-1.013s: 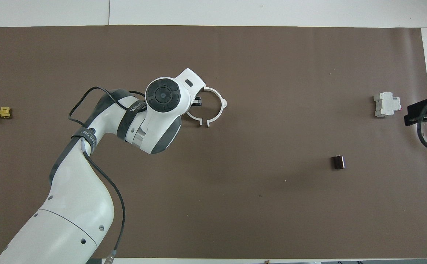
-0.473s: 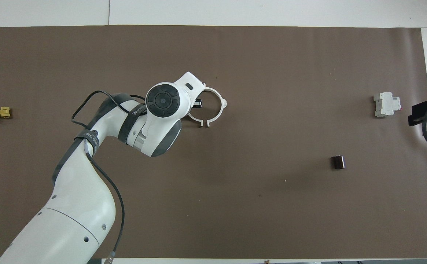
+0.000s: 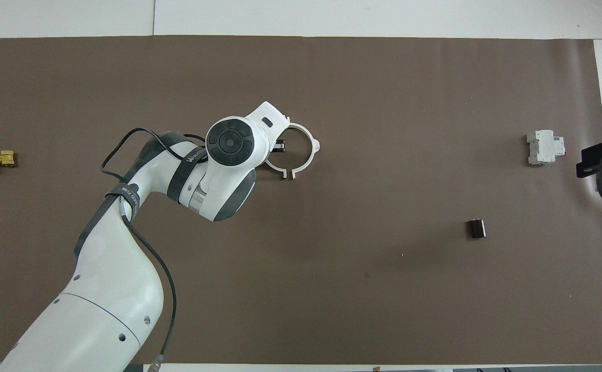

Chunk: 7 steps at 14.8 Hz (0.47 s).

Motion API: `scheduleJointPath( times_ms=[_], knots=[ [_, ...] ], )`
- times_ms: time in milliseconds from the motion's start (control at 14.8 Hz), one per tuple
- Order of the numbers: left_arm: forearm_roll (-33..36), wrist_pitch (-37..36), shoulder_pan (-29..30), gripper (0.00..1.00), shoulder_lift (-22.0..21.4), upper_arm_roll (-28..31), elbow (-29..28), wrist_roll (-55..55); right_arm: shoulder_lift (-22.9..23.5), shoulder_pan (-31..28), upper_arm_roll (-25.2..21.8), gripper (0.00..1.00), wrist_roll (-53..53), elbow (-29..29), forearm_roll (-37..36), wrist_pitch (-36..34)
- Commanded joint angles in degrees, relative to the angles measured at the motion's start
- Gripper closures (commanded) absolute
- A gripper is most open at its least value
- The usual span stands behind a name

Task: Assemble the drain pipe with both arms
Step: 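Press the held half against the placed half to close the ring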

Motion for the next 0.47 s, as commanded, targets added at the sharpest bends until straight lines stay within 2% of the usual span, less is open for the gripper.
scheduleJointPath(
  times_ms=[0, 405],
  knots=[
    [1.14, 1.98, -1.29, 1.0, -0.08, 0.54, -1.68, -0.79, -0.81, 0.29, -0.48, 0.0, -1.19, -1.17, 1.11, 0.13],
    [1.14, 1.37, -1.56, 1.0, -0.17, 0.54, -1.77, -0.79, -0.81, -0.24, -0.48, 0.0, -1.19, -1.17, 1.2, -0.05]
  ],
)
